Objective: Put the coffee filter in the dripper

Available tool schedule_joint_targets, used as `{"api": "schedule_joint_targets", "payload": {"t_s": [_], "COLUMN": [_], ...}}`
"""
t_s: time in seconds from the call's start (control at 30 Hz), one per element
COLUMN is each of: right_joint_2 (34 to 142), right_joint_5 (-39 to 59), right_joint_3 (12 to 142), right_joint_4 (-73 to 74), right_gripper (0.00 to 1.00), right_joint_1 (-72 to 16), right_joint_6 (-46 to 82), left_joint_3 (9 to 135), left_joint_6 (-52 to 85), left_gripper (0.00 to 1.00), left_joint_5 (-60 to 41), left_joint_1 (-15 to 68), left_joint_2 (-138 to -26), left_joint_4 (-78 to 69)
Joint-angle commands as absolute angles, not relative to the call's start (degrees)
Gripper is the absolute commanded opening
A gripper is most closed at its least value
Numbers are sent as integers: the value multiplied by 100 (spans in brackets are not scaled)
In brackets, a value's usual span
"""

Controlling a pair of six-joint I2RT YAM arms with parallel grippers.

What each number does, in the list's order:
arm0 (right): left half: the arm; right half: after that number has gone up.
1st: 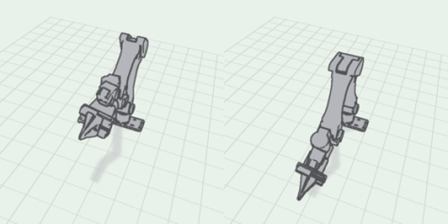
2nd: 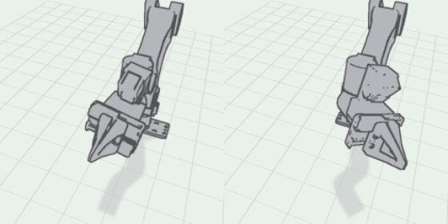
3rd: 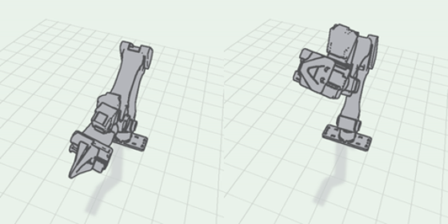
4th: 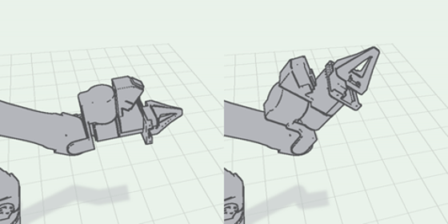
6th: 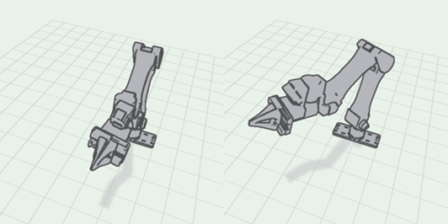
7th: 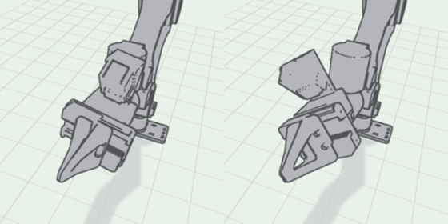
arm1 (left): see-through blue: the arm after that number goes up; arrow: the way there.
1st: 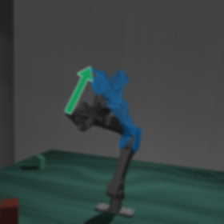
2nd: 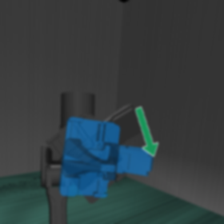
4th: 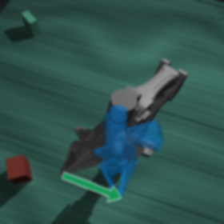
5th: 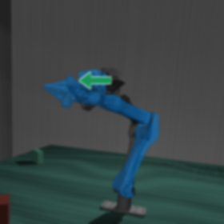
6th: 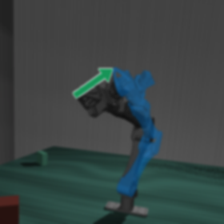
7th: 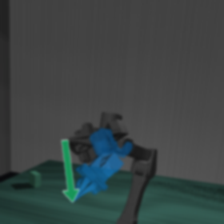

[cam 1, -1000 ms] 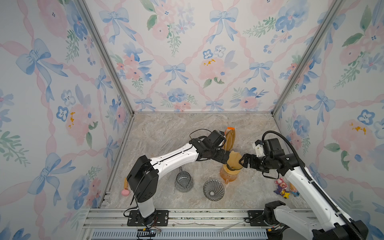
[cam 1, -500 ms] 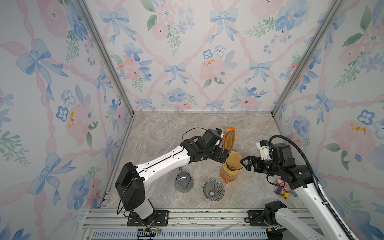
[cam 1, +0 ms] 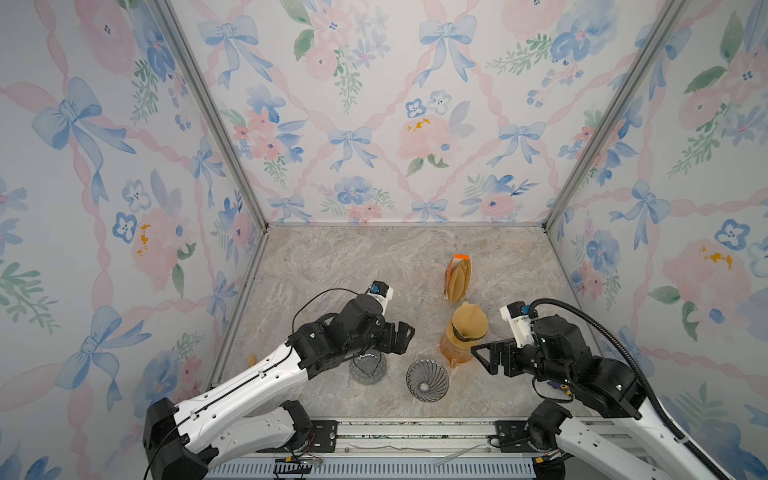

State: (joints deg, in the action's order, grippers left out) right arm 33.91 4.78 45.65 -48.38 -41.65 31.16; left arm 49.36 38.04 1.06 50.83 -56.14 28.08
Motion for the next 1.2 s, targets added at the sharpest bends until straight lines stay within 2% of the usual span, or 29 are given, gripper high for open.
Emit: {"api": "schedule_joint_targets", "payload": {"t_s": [0.0,0.17,0.3,0.63,0.77,1.0,1.17], "right_joint_2": [3420,3700,3995,4437,4430,4441,4383], "right_joint_5": [-68,-572,-907,-1378,-1459,-1626,-1773], "right_joint_3": [4470,4553,4596,4604,4495,4406,4417], "right_joint_4": [-4608,-4502,-4419,-4265,-4137,-4038,-4143], "right_gripper": [95,95,95,95,95,94,94], "right_joint_1": [-4681,-5379,-5739,-6129,-6235,-6391,-6455], "right_joint_6": [3501,3542,3733,3894,3920,4055,4124], "left_joint_3": [4632,4401,4254,3766,3729,3665,3695], "left_joint_6": [4141,4381,4589,5014,5080,5141,5200], "left_gripper": [97,94,86,61,58,42,36], "left_joint_5": [408,910,939,835,844,809,800], "left_joint_1": [5006,4869,4639,4586,4583,4583,4588], "left_joint_2": [-5231,-4738,-4568,-4794,-4774,-4751,-4935], "left_joint_4": [3288,3946,4321,4456,4457,4453,4428]}}
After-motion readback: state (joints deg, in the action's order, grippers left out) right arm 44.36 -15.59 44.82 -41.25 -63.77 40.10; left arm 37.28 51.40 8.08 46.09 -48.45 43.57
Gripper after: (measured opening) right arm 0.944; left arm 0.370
